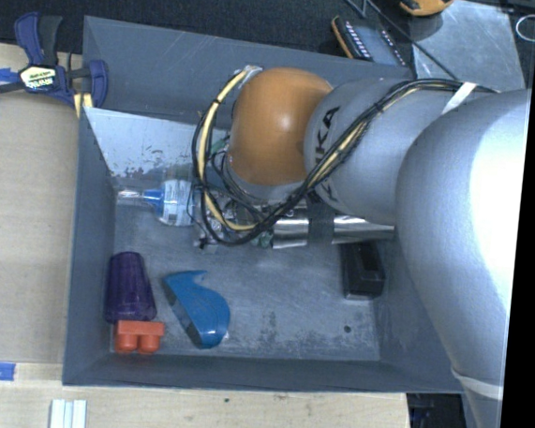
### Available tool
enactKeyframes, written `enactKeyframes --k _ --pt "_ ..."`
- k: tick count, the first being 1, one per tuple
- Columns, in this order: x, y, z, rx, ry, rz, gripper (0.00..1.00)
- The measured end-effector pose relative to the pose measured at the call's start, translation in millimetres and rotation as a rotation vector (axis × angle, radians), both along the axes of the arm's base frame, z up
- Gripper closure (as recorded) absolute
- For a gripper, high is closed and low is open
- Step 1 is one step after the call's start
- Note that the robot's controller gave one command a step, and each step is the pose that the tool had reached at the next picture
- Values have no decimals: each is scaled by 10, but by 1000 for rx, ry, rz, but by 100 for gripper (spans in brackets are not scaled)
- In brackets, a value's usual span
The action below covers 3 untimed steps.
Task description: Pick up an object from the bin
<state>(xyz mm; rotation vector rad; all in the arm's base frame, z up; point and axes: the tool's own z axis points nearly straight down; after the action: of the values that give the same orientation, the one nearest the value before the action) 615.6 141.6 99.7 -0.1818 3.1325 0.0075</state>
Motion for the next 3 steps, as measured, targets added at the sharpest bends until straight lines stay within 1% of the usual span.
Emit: enactKeyframes --k 1,2,3 --pt "-10 -2 -2 -2 6 1 0" --pt "10 -10 16 -2 0 -1 0" --pt "101 -278 20 -4 20 -496 100"
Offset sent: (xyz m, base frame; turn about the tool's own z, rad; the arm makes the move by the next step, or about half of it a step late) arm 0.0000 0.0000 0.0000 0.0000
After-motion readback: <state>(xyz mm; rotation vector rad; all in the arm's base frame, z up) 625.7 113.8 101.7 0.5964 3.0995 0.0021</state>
